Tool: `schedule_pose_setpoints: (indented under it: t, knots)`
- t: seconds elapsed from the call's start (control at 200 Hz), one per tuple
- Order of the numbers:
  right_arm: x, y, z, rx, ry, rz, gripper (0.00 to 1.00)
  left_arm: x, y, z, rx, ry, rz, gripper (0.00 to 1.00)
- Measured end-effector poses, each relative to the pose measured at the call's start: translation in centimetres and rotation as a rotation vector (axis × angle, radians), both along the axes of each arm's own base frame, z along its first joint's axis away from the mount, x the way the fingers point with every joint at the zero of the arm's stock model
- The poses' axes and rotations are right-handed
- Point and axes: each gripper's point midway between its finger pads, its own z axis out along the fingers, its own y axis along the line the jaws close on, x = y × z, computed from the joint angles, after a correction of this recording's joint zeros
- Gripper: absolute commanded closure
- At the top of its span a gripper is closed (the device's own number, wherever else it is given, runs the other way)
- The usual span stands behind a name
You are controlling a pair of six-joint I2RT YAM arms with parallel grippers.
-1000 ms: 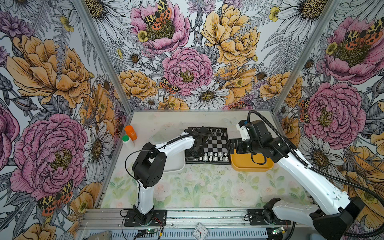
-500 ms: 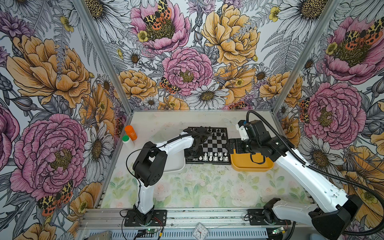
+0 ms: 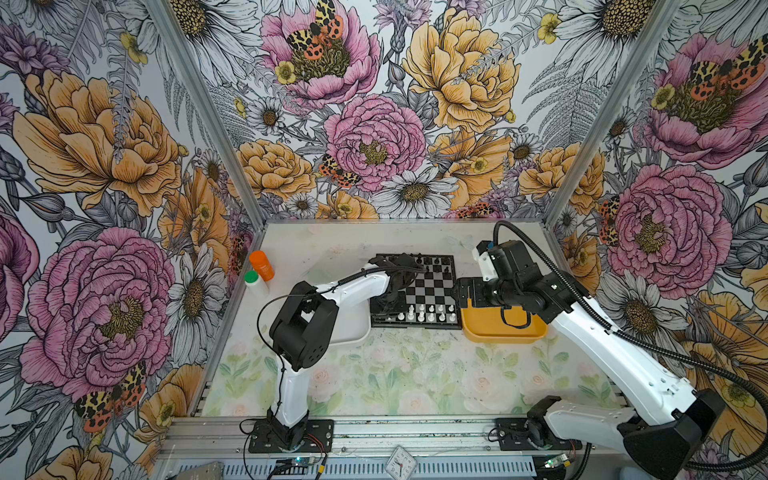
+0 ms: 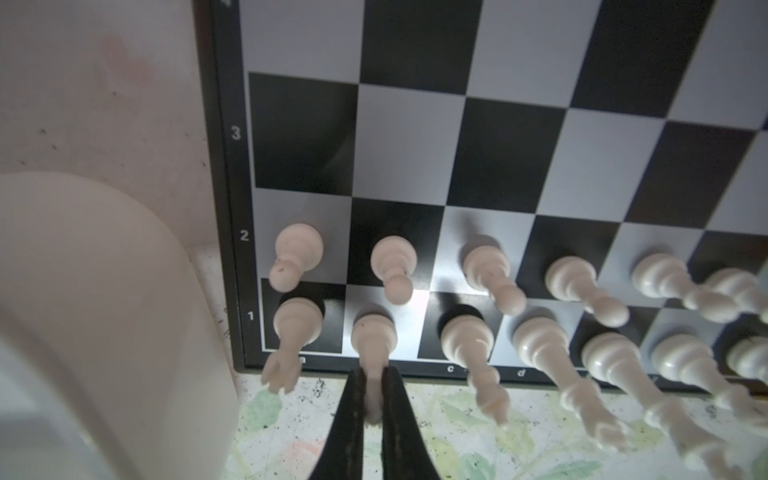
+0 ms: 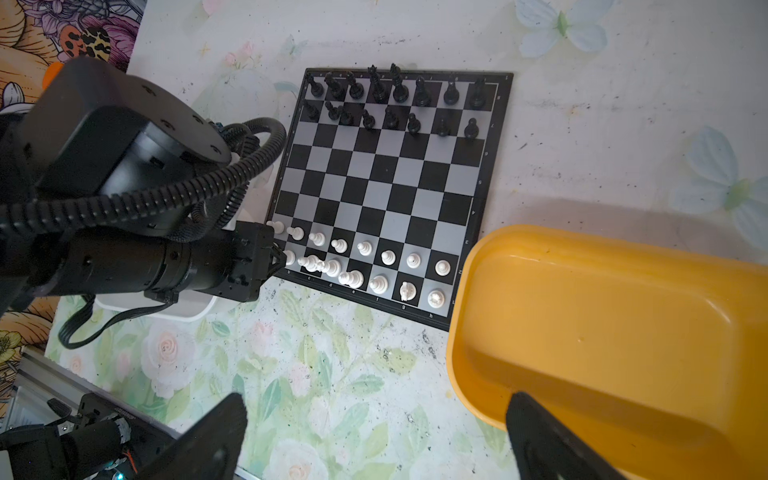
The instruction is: Set up the chess pieces on the board
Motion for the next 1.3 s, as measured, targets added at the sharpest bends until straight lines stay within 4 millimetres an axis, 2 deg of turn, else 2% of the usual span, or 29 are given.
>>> schedule_pose_setpoints:
  t: [0.085,0.345,0.51,0.595,0.65,0.68,0.705,0.72,0.766,0.866,0.966,1.091,1.156,1.226,1.301]
  knots:
    - [0.0,0.0,0.0,0.0,0.0,0.0,0.0,0.0,-0.1,0.0,-0.004,0.001,-0.001,0.99]
    - [-0.1,-0.1,-0.1,-0.002,0.003,0.0,0.0,0.0,-0.2,0.0,-0.007,0.003,-0.006,0.74]
    - [0.0,-0.1,-0.1,-0.004,0.002,-0.001,0.0,0.2,-0.4,0.3,-0.013,-0.003,-0.004,0.69]
    - [0.0,-0.1,-0.1,-0.004,0.002,-0.001,0.0,0.5,-0.6,0.6,-0.02,-0.012,-0.004,0.63]
    - [0.0,-0.1,-0.1,-0.004,0.002,-0.001,0.0,0.7,-0.7,0.9,-0.026,-0.02,-0.004,0.52]
    - [0.0,-0.1,-0.1,-0.004,0.002,-0.001,0.0,0.8,-0.9,1.1,-0.03,-0.027,-0.011,0.41]
    - [0.0,-0.1,-0.1,-0.005,0.001,0.0,0.0,1.0,-1.0,1.3,-0.033,-0.033,-0.016,0.14]
    - [0.0,-0.1,-0.1,-0.005,0.001,0.001,0.0,1.1,-1.0,1.5,-0.037,-0.037,-0.01,0.05]
    - [0.0,-0.1,0.0,-0.006,0.0,0.001,0.0,1.4,-1.1,2.1,-0.044,-0.05,-0.016,0.01]
    - [0.0,-0.1,0.0,-0.009,-0.004,0.007,0.0,3.1,-0.9,5.0,-0.076,-0.115,-0.016,0.01]
    - [0.5,-0.2,0.5,-0.024,-0.021,0.007,0.0,5.1,0.9,10.1,-0.131,-0.234,0.009,0.01]
    - [1.5,-0.7,1.5,-0.044,-0.06,-0.001,0.0,7.2,5.8,19.3,-0.187,-0.467,0.096,0.01]
    - [2.0,-1.2,1.7,-0.06,-0.075,-0.012,0.0,7.4,8.7,22.9,-0.183,-0.574,0.143,0.01]
    - [2.6,-1.8,1.8,-0.082,-0.088,-0.026,0.0,6.9,11.1,25.7,-0.164,-0.658,0.183,0.01]
    - [3.2,-2.6,2.0,-0.104,-0.101,-0.042,0.0,6.2,13.0,27.0,-0.136,-0.711,0.213,0.01]
